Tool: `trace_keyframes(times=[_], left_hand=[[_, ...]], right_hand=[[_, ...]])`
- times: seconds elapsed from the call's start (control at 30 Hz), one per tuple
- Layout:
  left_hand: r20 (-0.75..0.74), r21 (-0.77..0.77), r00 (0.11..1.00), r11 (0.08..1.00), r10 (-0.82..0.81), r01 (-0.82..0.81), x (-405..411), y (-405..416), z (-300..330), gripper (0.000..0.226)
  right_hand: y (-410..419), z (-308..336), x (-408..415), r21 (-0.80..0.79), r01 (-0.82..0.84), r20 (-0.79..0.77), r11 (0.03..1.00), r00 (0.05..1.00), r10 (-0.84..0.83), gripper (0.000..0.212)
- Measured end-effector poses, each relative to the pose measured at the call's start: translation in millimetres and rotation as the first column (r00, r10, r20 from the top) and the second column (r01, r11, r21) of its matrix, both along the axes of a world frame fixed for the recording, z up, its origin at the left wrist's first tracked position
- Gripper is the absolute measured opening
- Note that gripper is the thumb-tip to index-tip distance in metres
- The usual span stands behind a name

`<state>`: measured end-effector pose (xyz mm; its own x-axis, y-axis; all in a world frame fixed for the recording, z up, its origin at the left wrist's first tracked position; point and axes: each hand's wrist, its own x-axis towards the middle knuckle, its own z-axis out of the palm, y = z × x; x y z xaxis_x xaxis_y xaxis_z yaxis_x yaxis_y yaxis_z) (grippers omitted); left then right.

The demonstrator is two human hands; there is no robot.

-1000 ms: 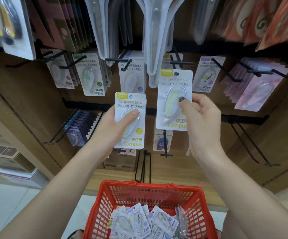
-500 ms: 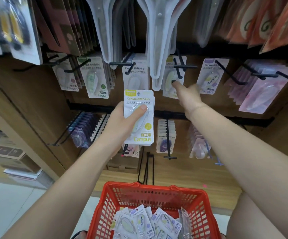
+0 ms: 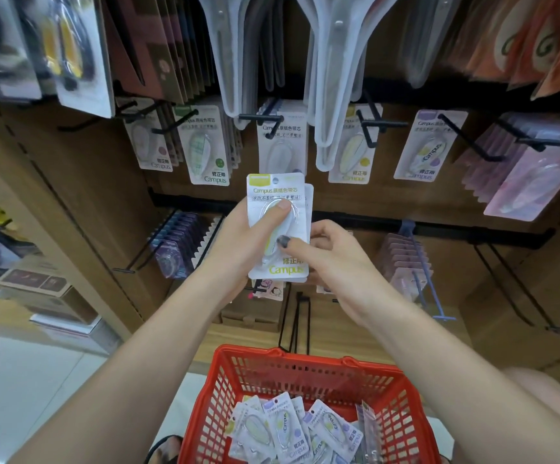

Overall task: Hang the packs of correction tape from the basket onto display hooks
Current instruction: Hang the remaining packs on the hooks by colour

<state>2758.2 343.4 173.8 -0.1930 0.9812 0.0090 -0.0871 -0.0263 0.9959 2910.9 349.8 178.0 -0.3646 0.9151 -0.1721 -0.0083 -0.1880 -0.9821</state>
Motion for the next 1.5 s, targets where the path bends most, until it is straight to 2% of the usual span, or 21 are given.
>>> trace_keyframes(times=[0.17,0.37,0.57,0.63,0.8,0.97,1.13,1.23,1.37,1.5], left_hand=[[0.028,-0.027,0.999,0.999,0.025,-0.025,-5,-6,1,0.036],[-0.073,0.017,0.993,0.996,0.090,-0.089,-11,-11,-5,0.025],[-0.090,0.038,0.988,0.992,0.122,-0.119,-11,-12,0,0.036],[-0.094,0.015,0.990,0.994,0.106,-0.105,-11,-12,0,0.030],[-0.157,0.106,0.979,0.988,0.127,-0.111,-22,-17,5,0.026],[-0.177,0.245,0.969,0.961,0.173,-0.126,-31,-18,27,0.026],[-0.216,0.274,0.963,0.957,0.163,-0.100,-25,-19,30,0.027],[-0.205,0.288,0.967,0.954,0.148,-0.084,-22,-22,30,0.027],[-0.185,0.288,0.969,0.952,0.164,-0.106,-22,-24,35,0.027],[-0.225,0.289,0.960,0.952,0.169,-0.099,-22,-24,41,0.030]], right_hand=[[0,-4,4,-0.011,-0.027,-0.064,1.000,0.998,0.026,0.027],[-4,-8,6,-0.013,-0.011,-0.073,1.000,0.997,0.010,0.028],[-4,-7,14,-0.075,0.037,-0.144,0.996,0.988,-0.048,0.024],[-3,-9,20,-0.087,0.089,-0.171,0.992,0.980,-0.103,0.025],[-7,-11,43,0.094,0.262,-0.135,0.960,0.959,-0.248,0.022],[-15,-4,64,0.310,0.276,-0.122,0.910,0.960,-0.250,0.031],[-12,5,61,0.331,0.284,-0.123,0.900,0.959,-0.257,0.029],[-13,8,61,0.355,0.270,-0.083,0.895,0.963,-0.258,0.029],[-13,11,61,0.338,0.315,-0.114,0.887,0.949,-0.293,0.029],[-16,10,62,0.381,0.278,-0.068,0.882,0.960,-0.273,0.033]])
